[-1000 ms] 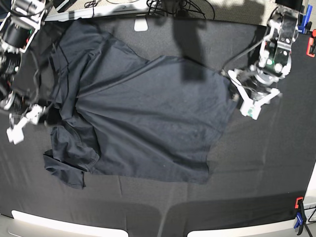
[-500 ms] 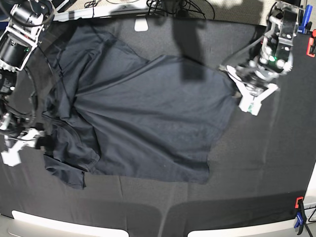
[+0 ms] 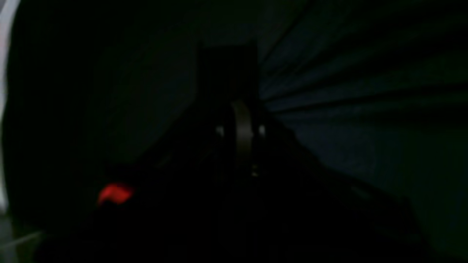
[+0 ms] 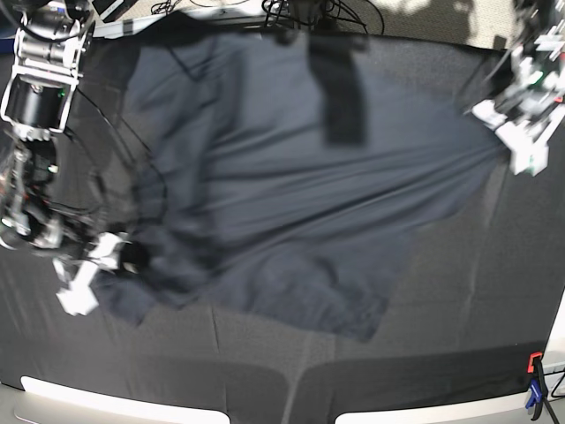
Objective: Layout the t-shirt on the table in an organized manner, then fold the t-shirt properly
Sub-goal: 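Grasp the shirt edge with the left gripper and pull it away from the right gripper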
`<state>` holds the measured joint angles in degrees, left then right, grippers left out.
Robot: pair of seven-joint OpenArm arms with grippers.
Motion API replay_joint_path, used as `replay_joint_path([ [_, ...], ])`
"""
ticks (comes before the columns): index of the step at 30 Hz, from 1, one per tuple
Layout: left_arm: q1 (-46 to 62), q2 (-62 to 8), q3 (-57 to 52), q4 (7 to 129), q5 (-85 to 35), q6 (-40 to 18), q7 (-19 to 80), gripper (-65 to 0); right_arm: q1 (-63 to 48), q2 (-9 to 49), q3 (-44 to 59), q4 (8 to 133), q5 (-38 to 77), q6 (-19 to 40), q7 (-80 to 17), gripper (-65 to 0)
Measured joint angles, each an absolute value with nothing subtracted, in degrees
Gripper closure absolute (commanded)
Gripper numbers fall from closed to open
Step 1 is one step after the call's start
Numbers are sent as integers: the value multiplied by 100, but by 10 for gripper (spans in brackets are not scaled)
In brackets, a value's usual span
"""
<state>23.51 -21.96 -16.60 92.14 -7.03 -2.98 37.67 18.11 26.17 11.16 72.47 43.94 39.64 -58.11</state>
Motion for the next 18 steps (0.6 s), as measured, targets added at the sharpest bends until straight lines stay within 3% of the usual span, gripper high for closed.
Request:
replay_joint_path([
  [10,2681,-2189,-2067,9253,-703,-276,3813,-7,1811,2624,823,7247,4377,3964,-5780,-274],
  [15,2731,-2191,-2069,9754,-635,-191,4121,-223,1813,2620,823,7247,4375,3964,-5771,-274],
  [18,2759,-2193,-2060,10307,-637,-193,4023,-290,1811,2620,823,7247,4377,3964,-5763,-274],
])
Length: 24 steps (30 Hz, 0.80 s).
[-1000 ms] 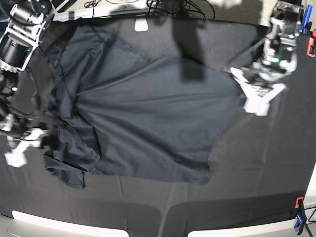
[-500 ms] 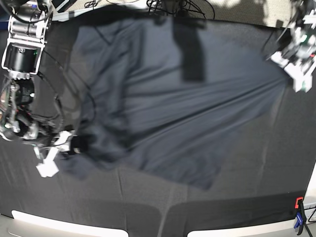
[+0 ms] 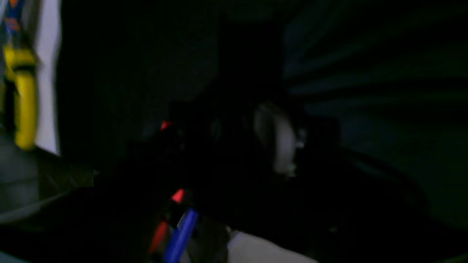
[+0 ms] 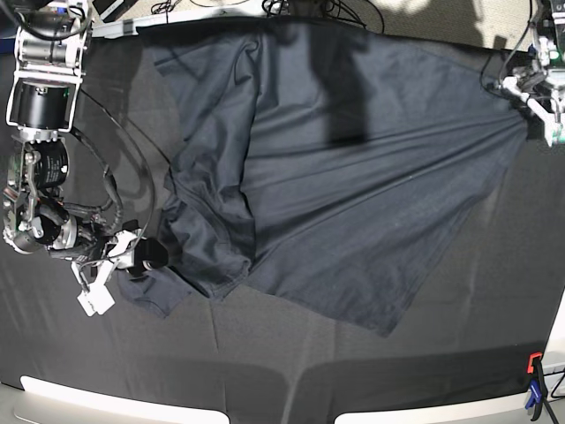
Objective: Layout the t-shirt on the table in an organized manner, then fold the t-shirt properly
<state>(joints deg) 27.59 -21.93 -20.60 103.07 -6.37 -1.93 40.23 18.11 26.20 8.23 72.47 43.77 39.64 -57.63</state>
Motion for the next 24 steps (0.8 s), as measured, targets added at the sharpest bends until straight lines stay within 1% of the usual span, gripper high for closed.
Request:
replay_joint_path([
  [3,2709,-2217,-2058,10888,-648,-213,3664,-293,1811,2622,823,7247,4370,3964,-5763,-274],
  [4,2692,-2224,-2060,11034,-637,-320,3531,-293,1811,2620,823,7247,4370,3962,-5760,-274],
  [6,2541,-2224,-2071,11139,-996,-760,3448,-293,1815,2620,823,7247,4388,3964,-5745,-274],
  [8,2252,-2222,-2064,11078,-1728,-1391,3428,-293,1813,2622,823,7244,4353,3959,-5745,-274],
  [9,2058,-2215,-2040,11010,-2117,-1608,3411,-293,1811,2622,823,7244,4372,3962,-5747,-274],
  [11,1575,-2191,-1988,10748,-2475,-1715,3326,-292,1815,2620,819,7247,4375,3964,-5787,-274],
  [13,1072,-2213,-1885,10348,-2508,-1739,3323,-292,1813,2622,827,7247,4372,3962,-5815,-273],
  [15,607,-2252,-1653,9870,-2464,-1959,3356,-292,1815,2620,827,7247,4359,3959,-5837,-273],
  [18,-222,-2241,-1017,9024,-2486,-2126,3376,-292,1828,2602,814,7249,4377,3964,-5835,-274],
  [21,-1133,-2196,-261,7948,-2335,-2128,3153,-292,1824,2561,827,7249,4300,3964,-5841,-273],
  [24,-2021,-2174,375,6665,-2287,-2110,2943,-292,1822,2383,834,7249,3931,3951,-5881,-274],
])
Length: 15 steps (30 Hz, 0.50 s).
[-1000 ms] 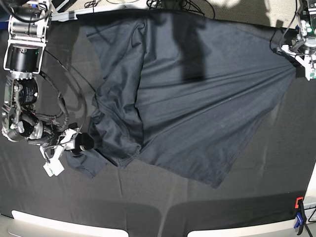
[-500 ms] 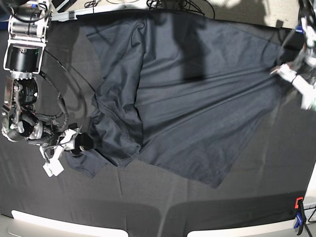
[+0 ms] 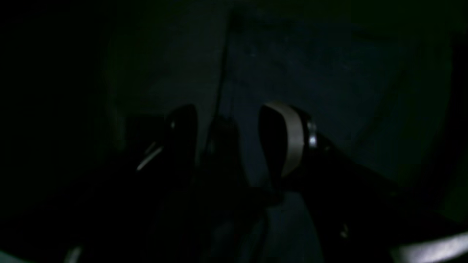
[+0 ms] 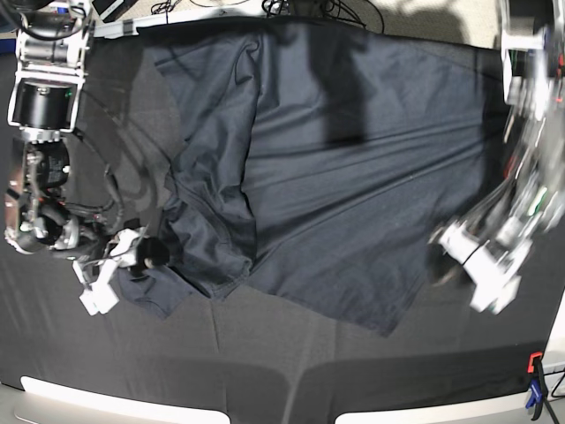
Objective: Layout the t-shirt on the table in an organized manner, then fold the t-shirt properly
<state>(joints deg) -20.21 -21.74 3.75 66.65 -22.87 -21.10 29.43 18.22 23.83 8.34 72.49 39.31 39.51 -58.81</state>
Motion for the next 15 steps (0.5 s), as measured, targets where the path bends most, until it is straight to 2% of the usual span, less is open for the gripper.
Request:
replay_joint_path([
  [5,-3286,-2003,923,4560,-2239,-2095,2377,-292,1813,1997,823,7249,3573,3962,-5885,-274],
  [8,-3833,-1772,937,3507,-1761,-2093,1820,-292,1822,1806,834,7249,3350,3955,-5876,-274],
  [15,-4359,-1262,939,1979,-1074,-2095,668,-292,1813,1496,834,7249,3002,3959,-5876,-274],
])
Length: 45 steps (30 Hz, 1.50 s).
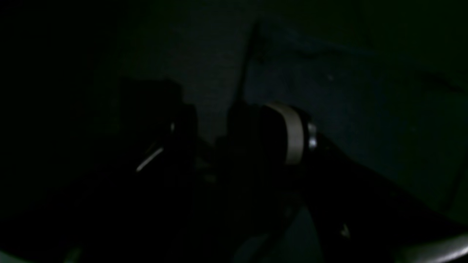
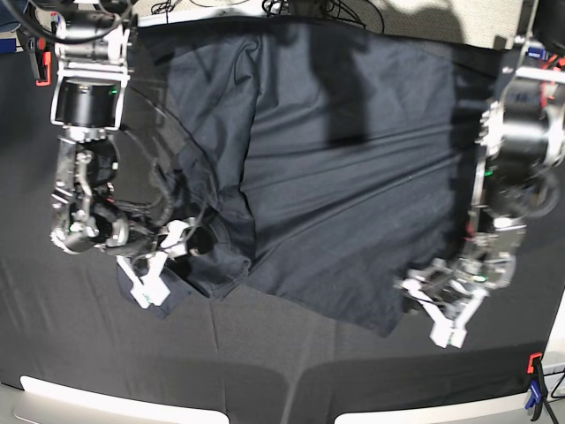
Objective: Layout the t-shirt on the table in an organized manner, then fold the t-shirt properly
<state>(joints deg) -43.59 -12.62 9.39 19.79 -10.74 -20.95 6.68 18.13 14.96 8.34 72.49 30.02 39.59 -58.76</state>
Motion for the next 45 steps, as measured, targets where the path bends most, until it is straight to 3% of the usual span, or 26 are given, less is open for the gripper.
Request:
replay_joint_path([
  [3,-4425,-1107,939,1708,-875,-2058,373,-292,1811,1505,836,7249,2888,3959,-5881,-274],
  [6,-4460,-1011,939,1487,-873,-1393,261,-292,1813,1507,836,7249,2897,3957,-5972,-274],
  [13,-4445,-1015,937,1267,-722,-1350,143,-292,1809,1505,836,7249,2891,3957,-5981,-274],
  [19,-4431,-930,937,1267,-725,-2333,172,-283,1811,1505,836,7249,2893,3959,-5983,-274],
  [23,-4445,-709,937,1267,-720,-2379,207,-182,1811,1507,836,7249,2891,3957,-5986,-274],
  [26,-4462,-585,937,1267,-703,-2408,193,-19,1811,1505,836,7249,2895,3957,-5983,-274],
  [28,-4460,-565,939,1256,-703,-2049,-54,0,1811,1505,836,7249,2891,3957,-5986,-274],
  [32,-4497,-611,937,1247,-716,-792,-469,0,1811,1505,836,7249,2893,3957,-5986,-273],
  [36,-4744,-770,937,1236,-740,-292,-687,0,1809,1505,836,7249,2888,3957,-5988,-274],
  [45,-5417,-1313,937,1236,-742,-82,-915,0,1809,1505,836,7249,2886,3957,-5988,-274],
])
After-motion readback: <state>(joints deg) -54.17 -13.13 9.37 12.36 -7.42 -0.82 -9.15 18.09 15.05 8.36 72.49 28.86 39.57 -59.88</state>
